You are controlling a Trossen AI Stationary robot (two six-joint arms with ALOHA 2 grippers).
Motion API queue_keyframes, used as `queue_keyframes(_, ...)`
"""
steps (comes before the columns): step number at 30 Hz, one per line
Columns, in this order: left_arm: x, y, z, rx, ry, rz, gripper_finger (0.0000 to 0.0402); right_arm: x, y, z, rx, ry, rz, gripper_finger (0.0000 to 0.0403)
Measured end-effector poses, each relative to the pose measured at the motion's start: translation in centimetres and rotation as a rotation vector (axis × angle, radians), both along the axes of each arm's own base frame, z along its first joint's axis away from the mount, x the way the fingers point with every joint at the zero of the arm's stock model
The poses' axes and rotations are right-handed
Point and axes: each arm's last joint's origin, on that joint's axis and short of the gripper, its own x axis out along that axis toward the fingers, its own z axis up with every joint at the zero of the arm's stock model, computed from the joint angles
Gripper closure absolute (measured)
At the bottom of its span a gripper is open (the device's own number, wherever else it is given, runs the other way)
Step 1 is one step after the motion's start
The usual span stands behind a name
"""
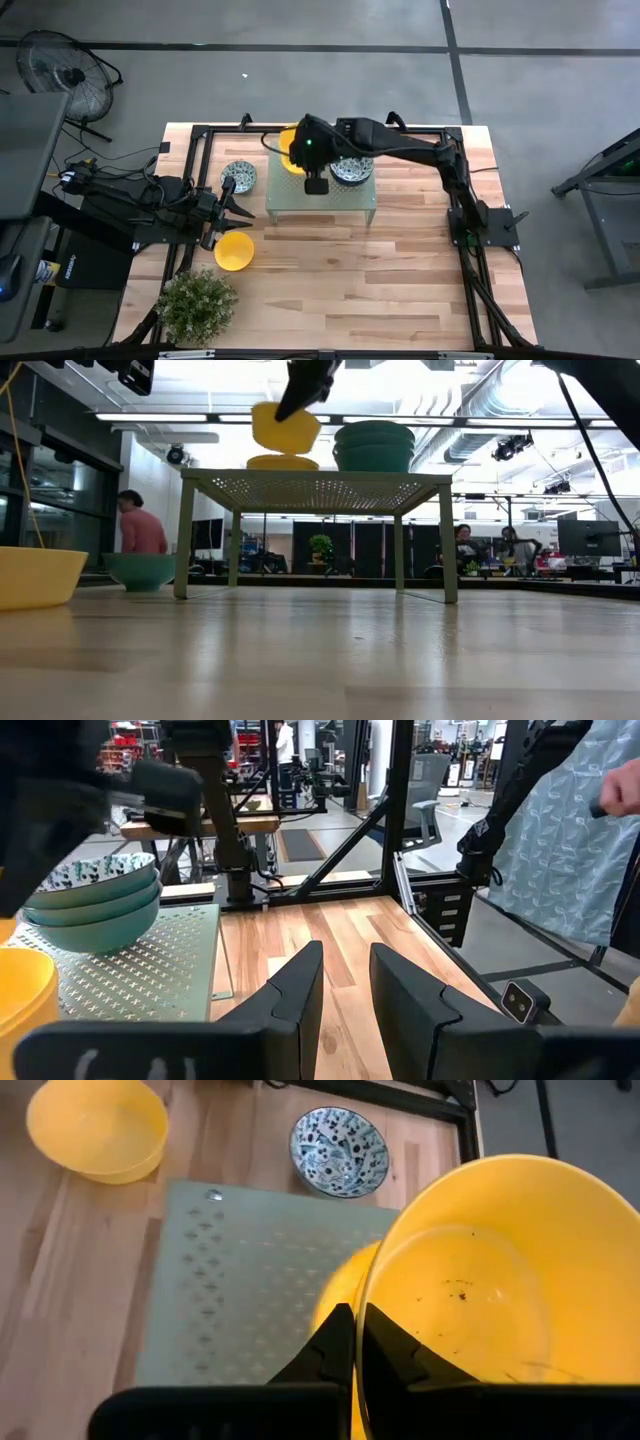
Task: Pick & Place Mini bowls
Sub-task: Stack the yellow bowl on top of the yellow bowls on the shelf
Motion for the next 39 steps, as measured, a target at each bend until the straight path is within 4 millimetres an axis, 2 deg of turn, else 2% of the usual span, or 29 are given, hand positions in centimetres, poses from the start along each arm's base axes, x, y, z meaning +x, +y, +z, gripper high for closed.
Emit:
queue_keyframes(4,0.0,0.0,0.0,-0.007,0.002,-0.001,0.0318,-0.1,-1.3,-1.3,0.018,0.044,0.026,0.0403)
queue_keyframes(9,0.0,0.0,0.0,-0.007,0.002,-0.002,0.0318,0.4,-1.6,-3.2,0.006,0.081,0.057,0.0403)
queue_keyframes(21,0.0,0.0,-0.2,-0.003,0.017,-0.002,0.0318,0.6,-1.8,-3.8,-0.010,0.074,0.084,0.0395)
queue_keyframes(25,0.0,0.0,-0.2,-0.003,0.017,-0.001,0.0318,0.6,-1.7,-3.8,-0.011,0.071,0.089,0.0372)
queue_keyframes(35,0.0,0.0,-0.2,-0.003,0.017,-0.001,0.0318,0.9,-1.8,-3.3,-0.010,0.018,0.083,0.0278)
queue_keyframes(39,0.0,0.0,-0.2,-0.004,0.017,-0.003,0.0318,0.7,-1.2,-2.7,-0.010,0.000,0.076,0.0253)
